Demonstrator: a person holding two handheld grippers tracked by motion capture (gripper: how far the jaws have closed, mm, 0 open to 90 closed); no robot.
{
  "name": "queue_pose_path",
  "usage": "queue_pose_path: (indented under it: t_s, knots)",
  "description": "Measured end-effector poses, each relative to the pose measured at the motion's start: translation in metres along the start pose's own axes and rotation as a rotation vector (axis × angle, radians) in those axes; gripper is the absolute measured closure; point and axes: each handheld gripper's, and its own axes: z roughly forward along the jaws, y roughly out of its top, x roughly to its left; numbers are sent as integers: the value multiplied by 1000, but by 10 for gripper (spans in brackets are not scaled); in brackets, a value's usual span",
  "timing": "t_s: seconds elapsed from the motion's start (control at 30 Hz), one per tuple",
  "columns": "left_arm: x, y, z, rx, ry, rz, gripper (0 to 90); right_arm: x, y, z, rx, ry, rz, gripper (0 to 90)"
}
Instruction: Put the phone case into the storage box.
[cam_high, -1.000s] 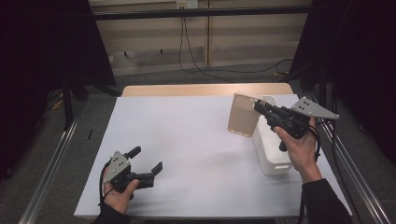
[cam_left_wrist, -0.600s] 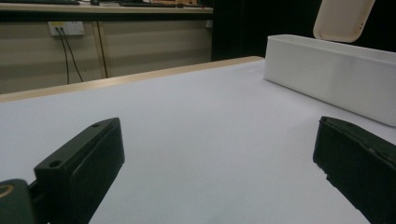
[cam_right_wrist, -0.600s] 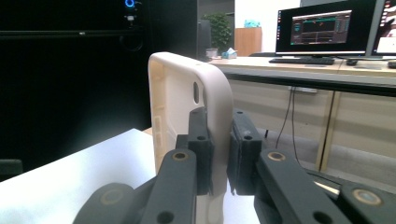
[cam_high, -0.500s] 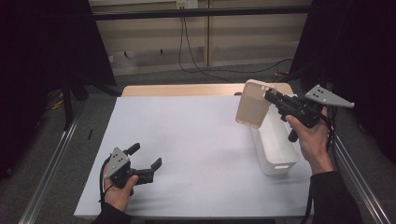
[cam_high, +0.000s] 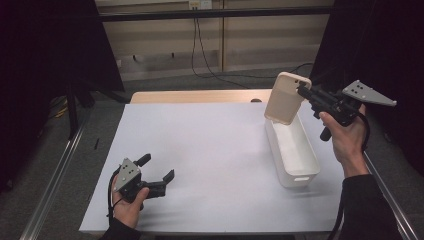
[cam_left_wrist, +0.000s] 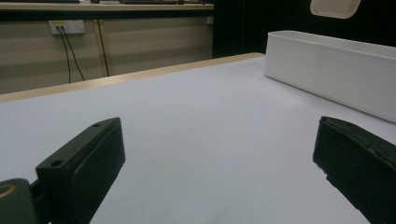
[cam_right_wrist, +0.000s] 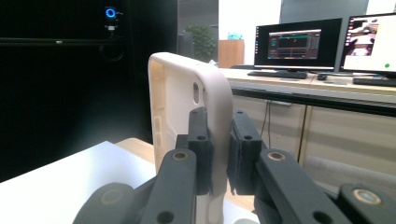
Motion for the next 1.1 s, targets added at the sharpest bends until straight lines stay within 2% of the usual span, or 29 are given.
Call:
queue_pose_path:
  t_s: [0.17,0.23,0.47,0.57,1.1]
  knots:
    - [-2,1,-1,8,-3,17,21,-13,-1,2,10,-5,-9,817]
    - [-2,1,0,4,-3,12,22,-19,-2,2,8,3,-23,817]
    - [0,0,1,8,5,17,21,-37,-10,6,28,1,-24,817]
    - [2,-1,2,10,13,13,22,-40,-15,10,46,3,-28,817]
    - [4,-1,3,12,18,21,22,-53,-33,26,63,-15,-47,817]
